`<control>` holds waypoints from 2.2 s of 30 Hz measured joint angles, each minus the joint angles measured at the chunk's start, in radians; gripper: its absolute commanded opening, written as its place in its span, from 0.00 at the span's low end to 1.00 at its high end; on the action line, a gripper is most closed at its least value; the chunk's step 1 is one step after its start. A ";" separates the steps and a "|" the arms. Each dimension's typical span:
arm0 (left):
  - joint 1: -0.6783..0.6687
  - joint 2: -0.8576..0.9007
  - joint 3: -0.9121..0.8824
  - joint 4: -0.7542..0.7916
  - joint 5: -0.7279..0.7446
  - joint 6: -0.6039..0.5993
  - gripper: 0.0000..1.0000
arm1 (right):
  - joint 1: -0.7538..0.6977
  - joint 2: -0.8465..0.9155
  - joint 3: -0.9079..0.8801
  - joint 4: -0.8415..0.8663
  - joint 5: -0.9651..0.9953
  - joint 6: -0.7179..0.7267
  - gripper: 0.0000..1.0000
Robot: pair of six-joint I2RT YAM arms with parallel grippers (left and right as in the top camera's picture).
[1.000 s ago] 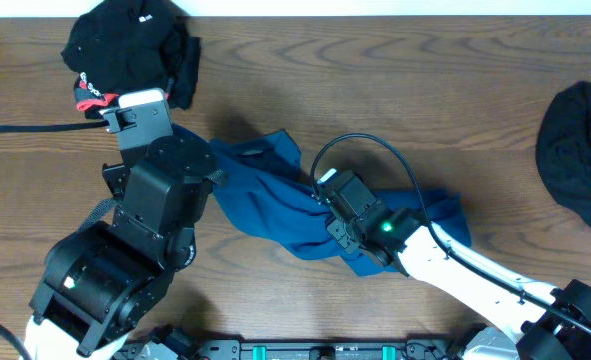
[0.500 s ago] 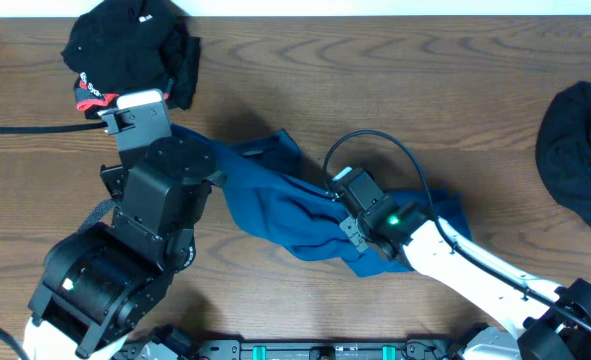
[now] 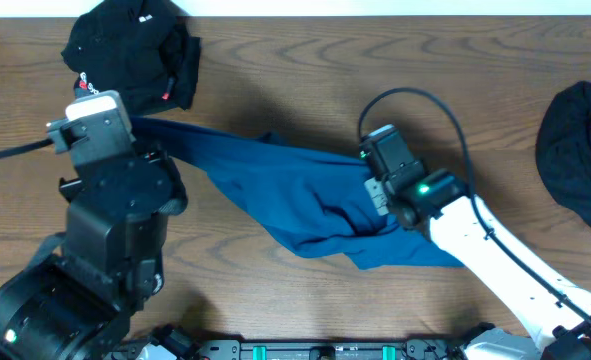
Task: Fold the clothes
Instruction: 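Pull the shirt taut between both grippers and release it, then bring both grippers down onto the bunched teal shirt to regrasp it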
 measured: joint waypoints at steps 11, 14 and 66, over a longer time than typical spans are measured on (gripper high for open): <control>-0.006 -0.011 0.075 -0.018 0.002 0.033 0.06 | -0.080 -0.038 0.195 -0.179 0.155 0.100 0.01; -0.006 -0.014 0.098 -0.027 0.002 0.039 0.06 | -0.081 -0.057 0.237 -0.203 0.171 0.105 0.01; 0.003 0.366 0.417 -0.367 0.375 -0.010 0.88 | -0.170 -0.068 0.678 -0.489 0.165 0.120 0.66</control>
